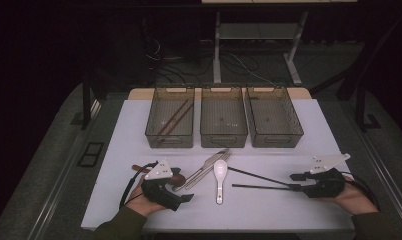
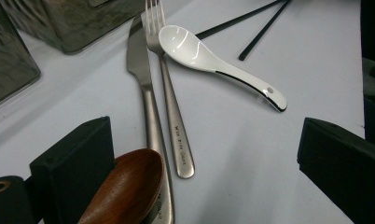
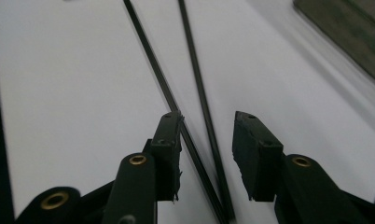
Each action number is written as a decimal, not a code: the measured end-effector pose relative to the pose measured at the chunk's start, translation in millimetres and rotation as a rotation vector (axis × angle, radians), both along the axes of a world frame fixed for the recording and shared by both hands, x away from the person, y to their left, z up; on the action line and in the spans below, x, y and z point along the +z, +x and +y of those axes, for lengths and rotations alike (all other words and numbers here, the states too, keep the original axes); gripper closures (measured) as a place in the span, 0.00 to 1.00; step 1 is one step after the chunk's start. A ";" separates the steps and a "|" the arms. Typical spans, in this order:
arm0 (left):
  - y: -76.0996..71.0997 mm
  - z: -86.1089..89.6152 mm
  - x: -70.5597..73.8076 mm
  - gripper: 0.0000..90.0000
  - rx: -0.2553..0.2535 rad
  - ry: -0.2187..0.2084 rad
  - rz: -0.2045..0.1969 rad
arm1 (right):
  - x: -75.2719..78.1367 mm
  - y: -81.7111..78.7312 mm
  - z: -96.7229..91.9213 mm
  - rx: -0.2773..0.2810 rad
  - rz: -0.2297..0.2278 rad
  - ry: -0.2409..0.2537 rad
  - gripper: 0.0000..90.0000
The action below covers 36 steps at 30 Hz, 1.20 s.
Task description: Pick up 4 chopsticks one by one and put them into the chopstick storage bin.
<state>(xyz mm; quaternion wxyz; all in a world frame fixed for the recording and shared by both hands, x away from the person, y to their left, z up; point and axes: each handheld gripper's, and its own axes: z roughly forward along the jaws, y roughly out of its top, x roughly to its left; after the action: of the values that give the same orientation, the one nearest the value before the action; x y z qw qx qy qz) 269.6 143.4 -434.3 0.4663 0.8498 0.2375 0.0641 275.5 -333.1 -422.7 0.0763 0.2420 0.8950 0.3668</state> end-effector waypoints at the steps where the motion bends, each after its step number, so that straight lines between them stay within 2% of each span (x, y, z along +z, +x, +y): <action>1: -0.2 0.0 0.1 0.03 0.000 0.000 0.000 | 1.3 0.9 5.9 0.012 -0.004 0.008 0.71; 4: -0.6 0.0 0.4 0.03 -0.001 -0.003 -0.001 | 3.3 5.4 23.8 0.043 0.002 0.037 0.74; 7: -0.1 -0.2 0.1 0.03 -0.003 -0.001 0.002 | 1.9 9.6 41.9 0.072 0.009 0.046 0.77; 9: -0.4 -0.4 0.1 0.03 -0.006 -0.003 -0.001 | -0.8 11.7 53.2 0.095 0.020 0.034 0.78; 12: -0.8 -0.3 0.8 0.03 -0.007 0.000 -0.002 | -7.6 14.2 64.6 0.127 0.029 -0.011 0.80; 15: -1.1 -0.1 0.9 0.03 -0.008 -0.002 -0.004 | -14.1 15.6 63.6 0.131 0.037 -0.051 0.83; 21: -0.8 -0.9 0.4 0.03 -0.011 0.002 0.000 | -20.2 16.0 55.6 0.117 0.066 -0.052 0.86; 26: -0.7 -1.0 0.4 0.03 -0.012 0.004 0.002 | -21.3 17.2 55.6 0.149 0.027 -0.073 0.90; 27: -0.6 -0.9 0.3 0.03 -0.013 0.004 0.003 | -21.2 15.7 56.5 0.147 0.040 -0.063 0.91; 30: -0.6 -0.8 0.3 0.03 -0.013 0.004 0.003 | -21.2 15.9 56.0 0.166 0.015 -0.084 0.92; 36: -0.8 -1.0 0.5 0.03 -0.013 0.002 0.003 | -20.1 14.5 56.4 0.192 0.029 -0.084 0.94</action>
<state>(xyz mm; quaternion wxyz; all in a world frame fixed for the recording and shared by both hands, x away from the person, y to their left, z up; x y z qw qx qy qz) 268.8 142.4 -433.8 0.4654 0.8519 0.2325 0.0600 290.0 -276.7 -442.8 0.0378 0.1570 0.9298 0.3309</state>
